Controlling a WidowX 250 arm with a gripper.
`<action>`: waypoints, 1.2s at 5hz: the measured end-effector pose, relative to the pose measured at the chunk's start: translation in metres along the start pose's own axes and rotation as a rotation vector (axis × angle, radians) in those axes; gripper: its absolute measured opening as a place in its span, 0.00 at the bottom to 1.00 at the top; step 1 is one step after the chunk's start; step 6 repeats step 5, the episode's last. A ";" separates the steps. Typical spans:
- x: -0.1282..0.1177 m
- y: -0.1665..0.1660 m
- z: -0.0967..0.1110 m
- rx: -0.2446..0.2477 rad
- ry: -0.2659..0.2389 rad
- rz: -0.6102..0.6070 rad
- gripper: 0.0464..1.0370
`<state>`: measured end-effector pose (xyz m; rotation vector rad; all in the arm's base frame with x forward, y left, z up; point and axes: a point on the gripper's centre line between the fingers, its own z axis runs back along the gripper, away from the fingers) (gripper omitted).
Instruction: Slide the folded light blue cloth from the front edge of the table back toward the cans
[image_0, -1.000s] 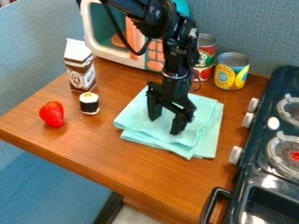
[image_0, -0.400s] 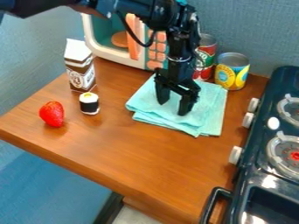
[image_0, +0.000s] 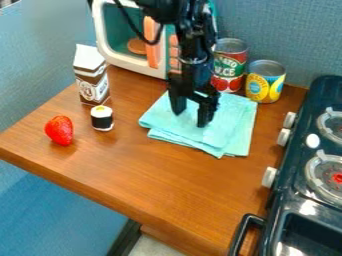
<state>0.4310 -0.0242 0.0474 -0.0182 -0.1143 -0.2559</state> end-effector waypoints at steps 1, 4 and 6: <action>0.002 0.000 0.025 0.002 -0.053 -0.006 0.96; -0.067 0.015 0.059 0.071 0.086 0.015 0.96; -0.089 0.022 0.055 0.083 0.172 0.046 0.96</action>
